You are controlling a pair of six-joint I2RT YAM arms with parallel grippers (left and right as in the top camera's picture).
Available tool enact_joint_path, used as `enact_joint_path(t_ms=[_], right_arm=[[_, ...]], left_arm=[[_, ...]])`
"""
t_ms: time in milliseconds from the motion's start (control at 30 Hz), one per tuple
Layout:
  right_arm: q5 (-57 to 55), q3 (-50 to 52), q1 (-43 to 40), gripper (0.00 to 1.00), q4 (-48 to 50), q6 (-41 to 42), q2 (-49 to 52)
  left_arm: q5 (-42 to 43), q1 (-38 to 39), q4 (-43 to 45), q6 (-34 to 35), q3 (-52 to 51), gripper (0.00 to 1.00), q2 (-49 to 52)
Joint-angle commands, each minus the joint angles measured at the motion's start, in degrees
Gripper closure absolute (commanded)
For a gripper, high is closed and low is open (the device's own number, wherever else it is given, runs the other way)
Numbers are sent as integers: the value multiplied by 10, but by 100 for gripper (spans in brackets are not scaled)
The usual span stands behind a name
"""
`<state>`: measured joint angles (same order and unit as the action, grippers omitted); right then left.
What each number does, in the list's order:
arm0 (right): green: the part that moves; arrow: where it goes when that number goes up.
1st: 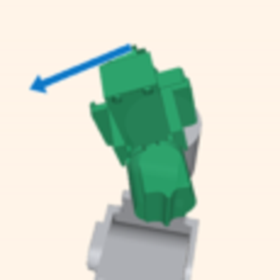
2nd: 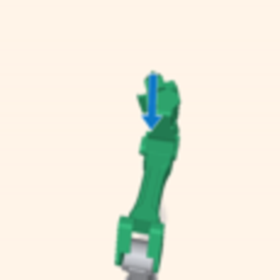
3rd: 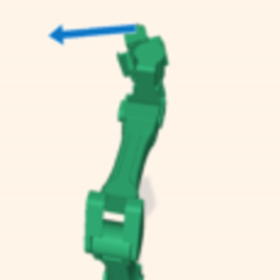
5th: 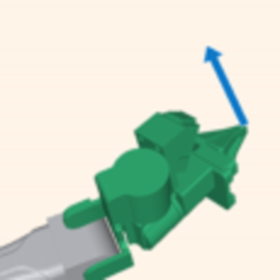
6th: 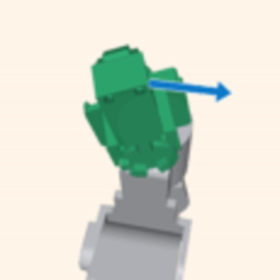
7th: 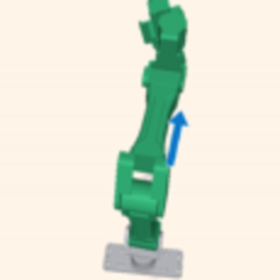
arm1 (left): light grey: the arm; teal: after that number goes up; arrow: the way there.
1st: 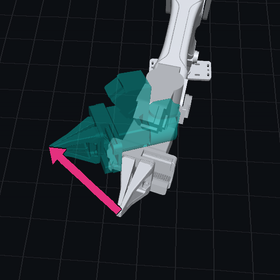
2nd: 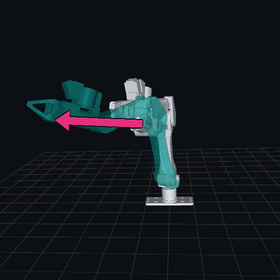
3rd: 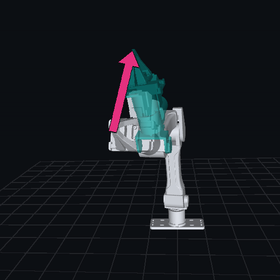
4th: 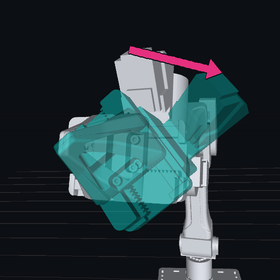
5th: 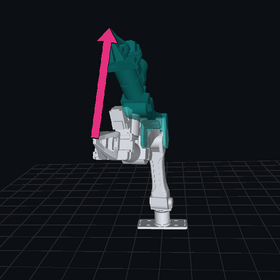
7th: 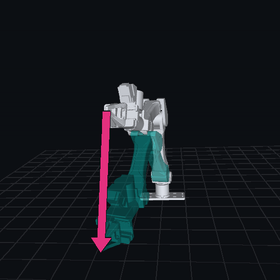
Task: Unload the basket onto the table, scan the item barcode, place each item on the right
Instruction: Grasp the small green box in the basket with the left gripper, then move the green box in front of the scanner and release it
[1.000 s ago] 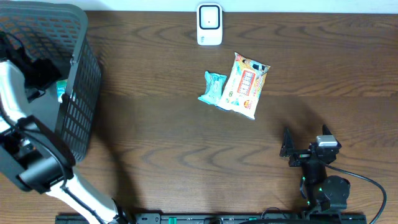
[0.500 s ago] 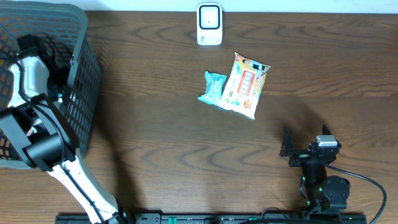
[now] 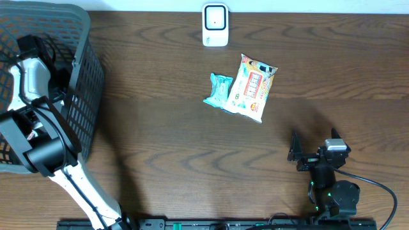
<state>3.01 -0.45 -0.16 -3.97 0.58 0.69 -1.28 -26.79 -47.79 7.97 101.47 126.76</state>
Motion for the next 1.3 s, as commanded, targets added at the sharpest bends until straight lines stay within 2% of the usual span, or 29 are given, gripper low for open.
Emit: enact_joint_path(t_ms=[0, 167, 333, 500, 633, 733, 900, 1067, 1267], right_arm=[[0, 1, -2, 1, -2, -4, -3], [0, 1, -2, 1, -2, -4, -3], [0, 1, -2, 1, -2, -4, -3], [0, 1, -2, 1, -2, -4, -3], [0, 1, -2, 1, -2, -4, -3], [0, 1, -2, 1, -2, -5, -3], [0, 1, -2, 1, -2, -4, -3], [0, 1, -2, 1, -2, -5, -3], [0, 1, -2, 1, -2, -4, -3]], left_arm=[[-16, -3, -3, 33, -5, 90, -63], [-16, -3, -3, 42, -5, 92, -192], [7, -3, 6, 117, -5, 92, -334], [123, 7, 8, 158, -5, 92, -457], [204, 56, 14, 159, -5, 92, -513], [216, 118, 14, 155, -5, 92, -520], [205, 244, 15, 104, -14, 92, -482], [106, 338, 15, 85, -15, 92, -397], [104, 408, 33, -15, -15, 92, -270]])
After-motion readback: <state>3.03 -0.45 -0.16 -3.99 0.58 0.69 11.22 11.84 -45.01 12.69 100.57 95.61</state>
